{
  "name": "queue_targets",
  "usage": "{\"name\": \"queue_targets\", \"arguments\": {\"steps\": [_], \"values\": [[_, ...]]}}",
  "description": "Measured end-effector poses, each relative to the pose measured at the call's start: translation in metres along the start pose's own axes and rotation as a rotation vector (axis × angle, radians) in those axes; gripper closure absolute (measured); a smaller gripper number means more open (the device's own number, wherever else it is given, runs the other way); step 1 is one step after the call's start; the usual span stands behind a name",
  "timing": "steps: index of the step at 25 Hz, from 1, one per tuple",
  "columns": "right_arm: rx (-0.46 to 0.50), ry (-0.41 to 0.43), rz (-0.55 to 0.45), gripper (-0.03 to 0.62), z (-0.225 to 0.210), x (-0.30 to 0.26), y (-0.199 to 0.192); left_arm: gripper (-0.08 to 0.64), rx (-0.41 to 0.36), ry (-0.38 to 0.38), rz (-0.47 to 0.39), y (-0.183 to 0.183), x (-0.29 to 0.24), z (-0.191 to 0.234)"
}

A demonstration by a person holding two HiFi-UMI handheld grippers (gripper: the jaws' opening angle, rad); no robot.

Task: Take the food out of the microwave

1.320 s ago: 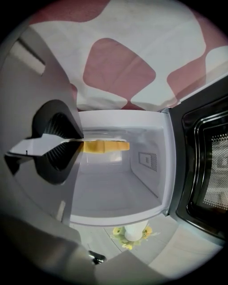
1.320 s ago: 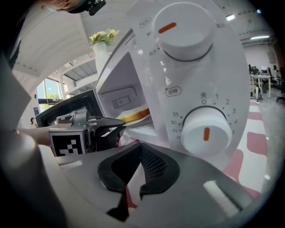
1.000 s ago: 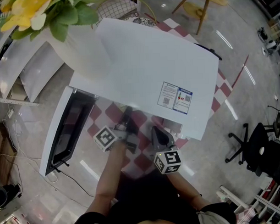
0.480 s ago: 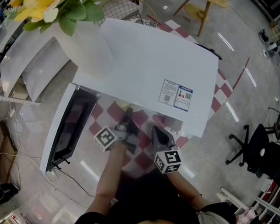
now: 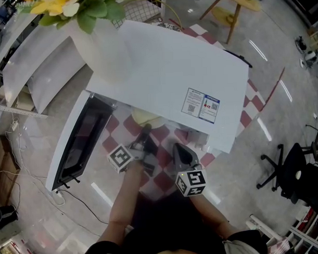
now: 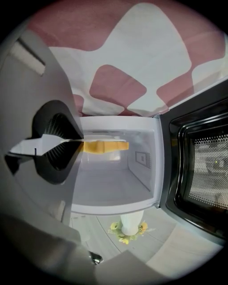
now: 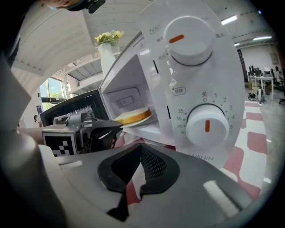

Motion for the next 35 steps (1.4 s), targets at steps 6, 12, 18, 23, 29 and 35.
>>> {"name": "queue_targets", "arguments": {"steps": [6,12,18,23,29,35], "values": [[0.001,0.004,-0.001,0.592,0.001,0.002,-0.002,0.537,0.004,-0.009,-0.006,-0.002,0.006,0.000],[0.006,0.003,-0.011,0.592,0.001,0.003,0.000,0.537,0.005,-0.011,-0.002,-0.003,0.012,0.001],[0.018,0.002,-0.018,0.592,0.005,0.006,0.001,0.537,0.008,-0.013,-0.002,-0.005,0.018,0.000],[0.017,0.007,-0.021,0.592,0.008,0.009,-0.001,0.537,0.006,-0.020,-0.004,-0.004,0.025,0.001],[0.023,0.018,-0.022,0.592,0.013,0.011,-0.003,0.537,0.000,-0.024,-0.013,-0.005,0.034,0.003],[0.029,0.022,-0.020,0.592,0.016,0.014,-0.005,0.537,-0.002,-0.031,-0.015,-0.008,0.043,0.005]]}}
Point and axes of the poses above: the fingertips, and each gripper's own axes: x backward along the fingers, z to its left, y out of its top, the point moved 6 cm from there along x, backward along the fingers, and after that the axes turned 1 degree about x, right-handed, at the moved point
